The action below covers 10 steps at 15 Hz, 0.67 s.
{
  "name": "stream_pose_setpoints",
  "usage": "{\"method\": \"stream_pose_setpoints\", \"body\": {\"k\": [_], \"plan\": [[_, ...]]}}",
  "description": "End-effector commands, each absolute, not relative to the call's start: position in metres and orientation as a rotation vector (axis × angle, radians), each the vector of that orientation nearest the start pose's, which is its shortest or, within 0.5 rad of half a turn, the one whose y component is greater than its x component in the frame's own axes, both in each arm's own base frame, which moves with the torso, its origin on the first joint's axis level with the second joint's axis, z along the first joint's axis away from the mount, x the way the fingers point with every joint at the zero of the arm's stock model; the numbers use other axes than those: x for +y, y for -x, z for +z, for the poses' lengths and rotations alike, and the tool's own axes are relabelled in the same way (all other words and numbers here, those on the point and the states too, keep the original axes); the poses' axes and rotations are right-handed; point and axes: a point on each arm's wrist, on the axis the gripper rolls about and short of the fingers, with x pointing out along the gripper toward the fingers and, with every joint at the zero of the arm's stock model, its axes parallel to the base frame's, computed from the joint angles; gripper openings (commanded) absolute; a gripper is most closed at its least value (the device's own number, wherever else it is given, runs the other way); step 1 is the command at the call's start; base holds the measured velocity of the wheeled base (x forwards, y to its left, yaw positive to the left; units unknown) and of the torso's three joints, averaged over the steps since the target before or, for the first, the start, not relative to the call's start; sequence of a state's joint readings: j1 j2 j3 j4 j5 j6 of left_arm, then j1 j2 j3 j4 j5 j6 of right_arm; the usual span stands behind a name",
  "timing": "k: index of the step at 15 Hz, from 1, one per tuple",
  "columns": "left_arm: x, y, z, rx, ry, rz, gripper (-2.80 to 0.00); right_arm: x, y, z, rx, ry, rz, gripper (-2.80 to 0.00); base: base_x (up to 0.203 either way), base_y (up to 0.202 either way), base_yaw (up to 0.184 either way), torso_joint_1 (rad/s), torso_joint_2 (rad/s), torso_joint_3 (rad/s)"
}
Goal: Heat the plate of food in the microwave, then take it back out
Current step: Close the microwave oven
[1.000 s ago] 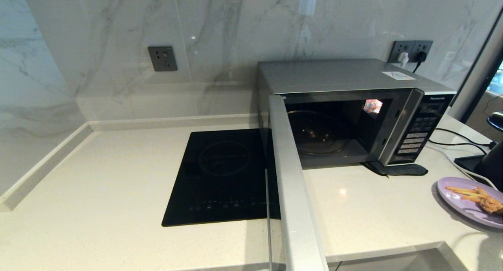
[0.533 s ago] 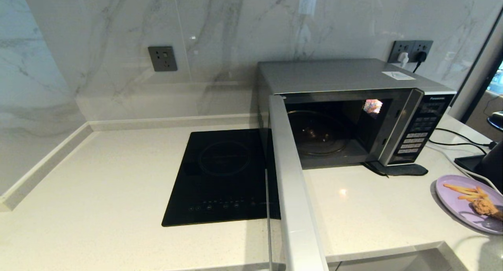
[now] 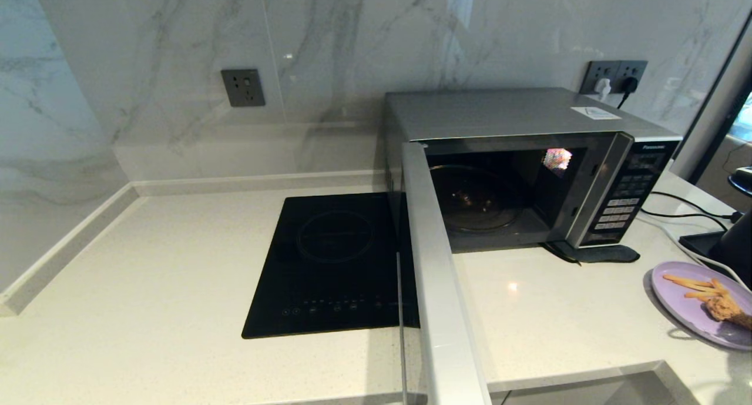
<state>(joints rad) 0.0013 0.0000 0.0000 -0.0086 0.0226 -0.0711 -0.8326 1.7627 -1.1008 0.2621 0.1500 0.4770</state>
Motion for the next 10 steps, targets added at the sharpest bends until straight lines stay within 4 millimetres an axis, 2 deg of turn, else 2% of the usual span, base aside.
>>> {"method": "stream_pose_setpoints", "body": {"k": [1,2,3,5,8,10], "plan": [[0.0,0.023,0.076,-0.009,0.072,0.024,-2.8,-0.196,-0.193,0.205,0.584,-0.759,-0.769,0.0,0.0,0.0,0.0,0.0,0.0,0.0],[0.0,0.023,0.076,-0.009,0.072,0.024,-2.8,-0.184,-0.194,0.212,0.58,-0.716,-0.727,0.0,0.0,0.0,0.0,0.0,0.0,0.0],[0.0,0.023,0.076,-0.009,0.072,0.024,-2.8,-0.175,-0.193,0.217,0.577,-0.683,-0.7,-2.8,0.0,0.0,0.0,0.0,0.0,0.0],[0.0,0.023,0.076,-0.009,0.072,0.024,-2.8,-0.157,-0.191,0.228,0.561,-0.622,-0.641,-2.8,0.0,0.0,0.0,0.0,0.0,0.0],[0.0,0.023,0.076,-0.009,0.072,0.024,-2.8,-0.116,-0.199,0.249,0.54,-0.562,-0.488,-2.8,0.0,0.0,0.0,0.0,0.0,0.0],[0.0,0.023,0.076,-0.009,0.072,0.024,-2.8,-0.092,-0.206,0.279,0.526,-0.568,-0.396,-2.8,0.0,0.0,0.0,0.0,0.0,0.0]]}}
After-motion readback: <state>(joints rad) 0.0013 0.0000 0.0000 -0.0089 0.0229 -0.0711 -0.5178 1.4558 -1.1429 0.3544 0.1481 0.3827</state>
